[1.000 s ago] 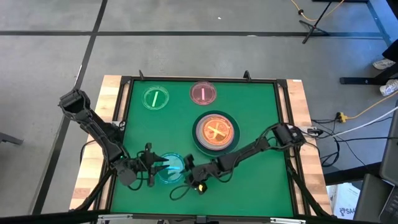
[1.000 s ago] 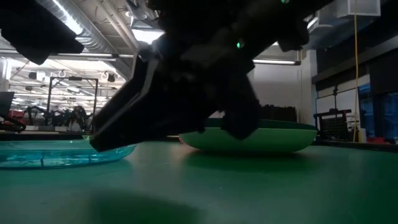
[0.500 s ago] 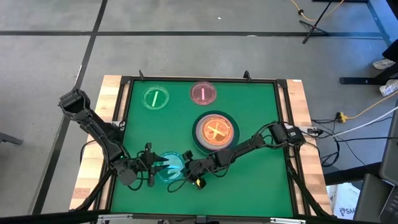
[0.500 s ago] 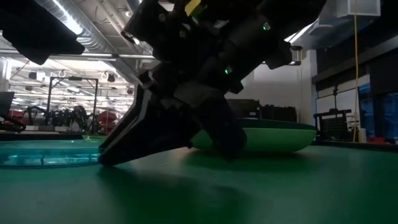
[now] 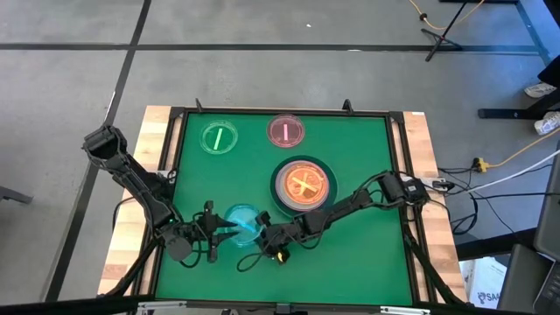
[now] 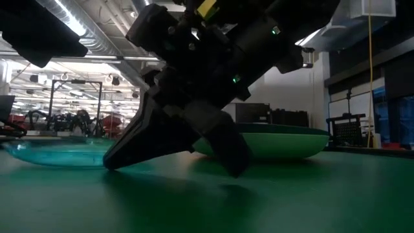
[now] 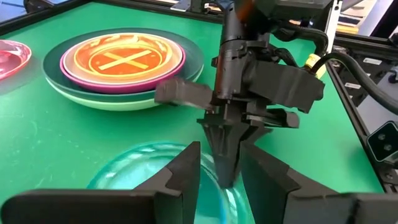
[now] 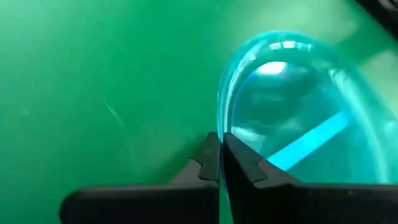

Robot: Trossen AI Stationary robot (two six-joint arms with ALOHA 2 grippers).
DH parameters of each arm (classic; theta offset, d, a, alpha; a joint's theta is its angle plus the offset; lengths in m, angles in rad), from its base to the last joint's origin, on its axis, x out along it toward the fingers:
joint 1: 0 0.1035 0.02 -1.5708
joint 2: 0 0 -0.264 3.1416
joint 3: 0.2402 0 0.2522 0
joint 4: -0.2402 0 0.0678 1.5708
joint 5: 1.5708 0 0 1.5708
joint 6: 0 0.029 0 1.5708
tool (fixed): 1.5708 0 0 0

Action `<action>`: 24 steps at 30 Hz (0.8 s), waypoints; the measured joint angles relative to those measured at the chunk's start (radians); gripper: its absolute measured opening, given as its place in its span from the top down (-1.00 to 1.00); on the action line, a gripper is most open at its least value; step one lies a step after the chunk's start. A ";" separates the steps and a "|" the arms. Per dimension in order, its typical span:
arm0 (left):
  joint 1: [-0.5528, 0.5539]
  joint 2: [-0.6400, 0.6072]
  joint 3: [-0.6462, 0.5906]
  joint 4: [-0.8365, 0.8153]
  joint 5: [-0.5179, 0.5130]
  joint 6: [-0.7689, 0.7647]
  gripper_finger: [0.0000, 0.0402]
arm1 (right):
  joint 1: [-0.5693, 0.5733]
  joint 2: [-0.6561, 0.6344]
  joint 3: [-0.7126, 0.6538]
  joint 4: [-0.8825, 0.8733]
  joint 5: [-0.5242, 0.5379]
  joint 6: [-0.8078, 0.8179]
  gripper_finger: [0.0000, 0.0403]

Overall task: Stack plastic plates
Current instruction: Stack the blue plate on top of the orange plate

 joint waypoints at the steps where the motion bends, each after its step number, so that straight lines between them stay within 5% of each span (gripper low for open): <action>1: 0.000 0.000 0.000 0.000 0.000 -0.001 0.47 | 0.005 -0.004 -0.001 -0.005 0.021 -0.004 0.99; 24: -0.056 0.000 0.000 0.000 -0.031 0.004 0.47 | 0.098 -0.360 -0.001 -0.446 0.345 0.119 1.00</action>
